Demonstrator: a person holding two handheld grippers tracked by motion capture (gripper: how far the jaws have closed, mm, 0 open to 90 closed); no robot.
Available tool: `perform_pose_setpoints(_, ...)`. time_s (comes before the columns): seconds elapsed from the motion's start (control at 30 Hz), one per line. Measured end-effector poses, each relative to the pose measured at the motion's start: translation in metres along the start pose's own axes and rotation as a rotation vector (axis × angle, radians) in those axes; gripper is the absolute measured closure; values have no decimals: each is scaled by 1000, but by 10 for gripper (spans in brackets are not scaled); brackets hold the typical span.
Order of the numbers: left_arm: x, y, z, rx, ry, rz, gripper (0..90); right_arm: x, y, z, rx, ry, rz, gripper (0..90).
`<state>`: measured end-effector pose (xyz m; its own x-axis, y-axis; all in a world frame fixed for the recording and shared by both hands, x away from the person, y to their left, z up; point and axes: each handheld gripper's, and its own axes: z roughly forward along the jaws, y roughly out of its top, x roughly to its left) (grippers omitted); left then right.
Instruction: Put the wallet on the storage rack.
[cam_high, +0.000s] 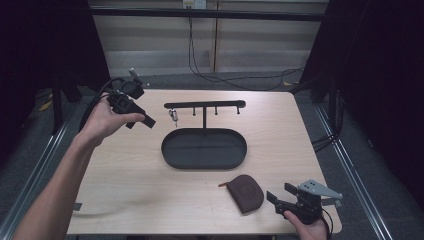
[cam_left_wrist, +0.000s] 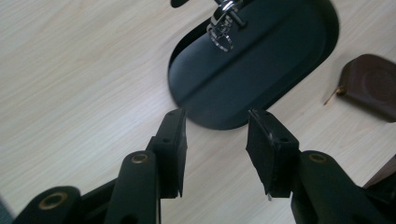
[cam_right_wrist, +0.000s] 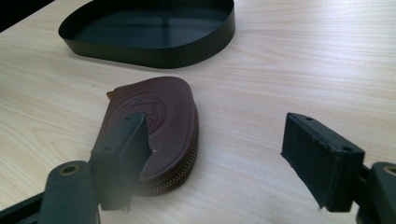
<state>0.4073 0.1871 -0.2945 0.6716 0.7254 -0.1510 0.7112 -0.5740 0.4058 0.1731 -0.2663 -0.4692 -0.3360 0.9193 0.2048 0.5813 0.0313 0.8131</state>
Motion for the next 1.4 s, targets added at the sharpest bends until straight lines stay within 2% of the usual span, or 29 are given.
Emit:
perform_pose_setpoints(0.27,-7,-29,5,-117,-29,28,403,-1,0,1,3,-1,6,227)
perform_pose_setpoints(0.3,-9,-33,6,-125,-19,20,403,-1,0,1,3,-1,6,227)
perform_pose_setpoints(0.33,-10,-38,7,-122,-12,32,380,-1,0,1,2,-2,8,227)
perform_pose_setpoints(0.4,-11,-45,11,-112,-31,46,332,-2,1,2,3,-2,11,227)
perform_pose_setpoints(0.47,-12,-53,15,-126,-32,40,316,-1,1,2,5,-2,10,227)
perform_pose_setpoints(0.5,-11,-57,17,-127,-38,50,275,-1,1,2,8,-2,4,227)
perform_pose_setpoints(0.57,-11,-65,21,-136,-41,40,263,0,1,2,6,-5,2,227)
perform_pose_setpoints(0.67,-12,-82,26,-203,-34,38,244,-1,1,1,4,-6,5,226)
perform_pose_setpoints(0.77,-12,-96,34,-216,-60,16,211,0,1,2,8,-2,-4,222)
perform_pose_setpoints(0.8,-12,-102,38,-226,-66,23,176,0,0,1,9,2,-6,221)
perform_pose_setpoints(0.87,-14,-113,45,-204,-81,43,164,0,1,1,9,3,-6,220)
perform_pose_setpoints(0.97,-16,-127,50,-185,-75,49,175,0,0,1,7,2,-6,215)
perform_pose_setpoints(1.03,-17,-138,52,-204,-98,65,173,-1,1,2,7,20,-3,204)
perform_pose_setpoints(1.07,-18,-145,53,-211,-98,58,169,0,2,2,13,26,-8,196)
perform_pose_setpoints(1.13,-21,-156,56,-228,-50,53,165,1,2,4,31,42,-18,185)
perform_pose_setpoints(1.23,-23,-171,59,-256,-16,52,164,2,3,5,53,47,-27,177)
perform_pose_setpoints(1.33,-26,-185,61,-282,-18,49,164,3,5,4,71,63,-26,171)
perform_pose_setpoints(1.37,-28,-191,62,-309,-19,37,164,3,5,4,71,63,-26,171)
perform_pose_setpoints(1.4,-29,-195,62,-316,-26,29,164,3,6,4,71,64,-26,174)
